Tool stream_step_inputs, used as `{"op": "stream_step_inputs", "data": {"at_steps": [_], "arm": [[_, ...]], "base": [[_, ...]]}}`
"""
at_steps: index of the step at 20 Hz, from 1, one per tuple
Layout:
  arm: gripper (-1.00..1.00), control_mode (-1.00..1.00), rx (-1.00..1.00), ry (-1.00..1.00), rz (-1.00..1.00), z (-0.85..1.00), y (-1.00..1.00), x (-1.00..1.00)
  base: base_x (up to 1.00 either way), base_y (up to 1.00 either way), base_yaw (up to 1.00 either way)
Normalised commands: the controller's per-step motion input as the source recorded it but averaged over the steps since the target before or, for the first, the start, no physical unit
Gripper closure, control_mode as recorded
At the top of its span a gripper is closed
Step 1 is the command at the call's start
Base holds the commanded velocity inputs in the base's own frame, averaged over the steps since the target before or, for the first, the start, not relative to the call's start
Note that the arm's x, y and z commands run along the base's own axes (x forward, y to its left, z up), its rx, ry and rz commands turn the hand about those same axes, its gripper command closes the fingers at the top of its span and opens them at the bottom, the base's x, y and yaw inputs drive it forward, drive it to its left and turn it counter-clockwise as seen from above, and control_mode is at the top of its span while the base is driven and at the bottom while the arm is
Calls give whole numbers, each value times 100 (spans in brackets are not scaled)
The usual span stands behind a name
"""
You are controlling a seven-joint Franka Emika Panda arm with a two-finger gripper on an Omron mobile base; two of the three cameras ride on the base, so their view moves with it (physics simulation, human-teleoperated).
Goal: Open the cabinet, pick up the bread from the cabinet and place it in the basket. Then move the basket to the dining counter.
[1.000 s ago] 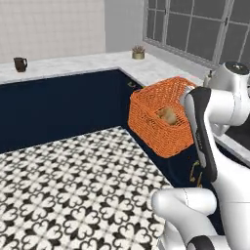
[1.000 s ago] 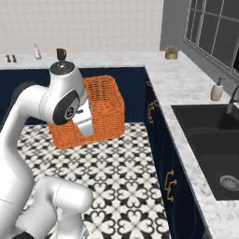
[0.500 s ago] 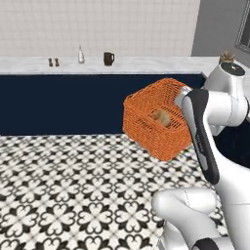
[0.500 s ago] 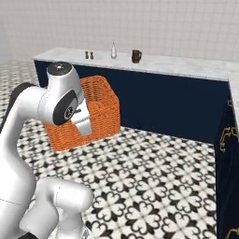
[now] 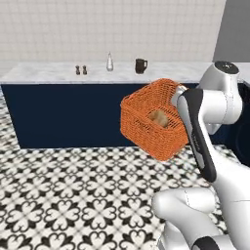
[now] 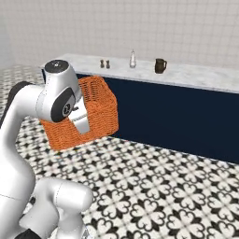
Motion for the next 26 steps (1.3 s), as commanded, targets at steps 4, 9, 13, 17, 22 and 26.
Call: {"op": "stream_step_inputs", "data": {"at_steps": [4, 9, 13, 17, 22, 26], "arm": [[100, 100, 0, 0, 0, 0, 0, 0], [100, 100, 0, 0, 0, 0, 0, 0], [100, 100, 0, 0, 0, 0, 0, 0], [100, 100, 0, 0, 0, 0, 0, 0], [100, 100, 0, 0, 0, 0, 0, 0], [100, 100, 0, 0, 0, 0, 0, 0]], "base": [[100, 86, -7], [100, 28, -12], [100, 5, -15], [100, 74, -11], [100, 100, -6], [100, 67, -2]]}}
